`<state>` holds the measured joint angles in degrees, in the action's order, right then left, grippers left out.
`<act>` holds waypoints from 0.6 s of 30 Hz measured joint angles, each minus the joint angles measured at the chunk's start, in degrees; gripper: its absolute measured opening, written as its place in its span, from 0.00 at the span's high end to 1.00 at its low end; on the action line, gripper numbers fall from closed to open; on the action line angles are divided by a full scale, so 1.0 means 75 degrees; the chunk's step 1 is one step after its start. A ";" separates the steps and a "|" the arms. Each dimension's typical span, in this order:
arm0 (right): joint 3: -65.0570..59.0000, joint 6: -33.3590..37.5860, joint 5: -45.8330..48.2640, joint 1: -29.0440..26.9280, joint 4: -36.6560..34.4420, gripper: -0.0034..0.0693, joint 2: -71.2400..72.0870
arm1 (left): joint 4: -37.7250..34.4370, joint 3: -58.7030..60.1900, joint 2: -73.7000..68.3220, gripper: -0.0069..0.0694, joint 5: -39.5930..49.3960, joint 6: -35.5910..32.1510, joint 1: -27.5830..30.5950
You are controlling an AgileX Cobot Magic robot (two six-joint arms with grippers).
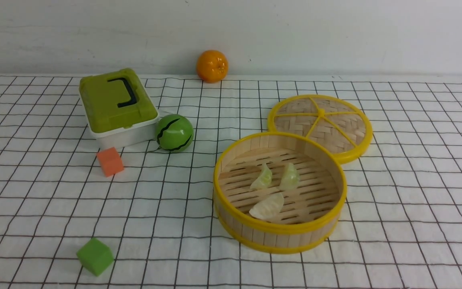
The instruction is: Put the dumplings into the steamer on the table with the white tablecloth.
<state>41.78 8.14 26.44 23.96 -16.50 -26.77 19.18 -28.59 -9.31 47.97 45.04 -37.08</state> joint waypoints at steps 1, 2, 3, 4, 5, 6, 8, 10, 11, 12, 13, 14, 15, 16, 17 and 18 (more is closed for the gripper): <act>0.0000 0.0000 0.0021 0.0000 0.0000 0.97 0.0000 | 0.0000 0.0000 0.0000 0.74 0.0000 0.0000 0.0000; 0.0000 0.0000 0.0057 0.0000 0.0000 0.96 0.0000 | 0.0000 0.0000 0.0000 0.74 0.0000 0.0000 0.0000; 0.0000 0.0000 0.0076 0.0000 0.0000 0.96 0.0000 | 0.0000 0.0000 0.0000 0.74 0.0000 0.0000 0.0000; 0.0000 0.0000 0.0093 0.0000 0.0000 0.96 0.0000 | 0.0000 0.0000 0.0000 0.74 0.0000 0.0000 0.0000; 0.0000 0.0000 0.0093 0.0000 0.0000 0.96 0.0000 | 0.0000 0.0000 0.0000 0.74 0.0000 0.0000 0.0000; 0.0000 0.0000 0.0109 0.0000 0.0000 0.96 0.0000 | 0.0000 0.0000 0.0000 0.74 0.0000 0.0000 0.0000; 0.0000 0.0000 0.0113 0.0000 0.0000 0.96 0.0000 | 0.0000 0.0000 0.0000 0.74 0.0000 0.0000 0.0000; 0.0000 0.0000 0.0113 0.0000 0.0000 0.95 0.0000 | 0.0000 0.0000 0.0000 0.74 0.0000 0.0000 0.0000; 0.0000 0.0000 0.0119 0.0000 0.0000 0.95 0.0000 | 0.0000 0.0000 0.0000 0.74 0.0000 0.0000 0.0000; 0.0000 0.0000 0.0119 0.0000 0.0000 0.95 0.0000 | 0.0000 0.0000 0.0000 0.74 0.0000 0.0000 0.0000; 0.0000 0.0000 0.0119 0.0000 0.0000 0.95 0.0000 | 0.0000 0.0000 0.0000 0.73 0.0000 0.0000 0.0000; 0.0000 0.0000 0.0119 0.0000 0.0000 0.95 0.0000 | 0.0000 0.0000 0.0000 0.73 0.0000 0.0000 0.0000; 0.0000 0.0000 0.0119 0.0000 0.0000 0.95 0.0000 | 0.0000 0.0000 0.0000 0.73 0.0000 0.0000 0.0000; 0.0000 0.0000 0.0119 0.0000 0.0037 0.95 0.0000 | 0.0000 0.0000 0.0000 0.73 0.0000 0.0000 0.0000; 0.0000 0.0000 0.0119 0.0000 0.0060 0.95 0.0000 | 0.0000 0.0000 0.0000 0.73 0.0000 0.0000 0.0000; 0.0000 0.0000 0.0122 0.0000 0.0090 0.95 0.0000 | 0.0000 0.0000 0.0000 0.72 0.0000 0.0000 0.0000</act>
<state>41.78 8.14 27.36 23.96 -15.83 -26.77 19.18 -28.59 -9.31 47.97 45.04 -37.08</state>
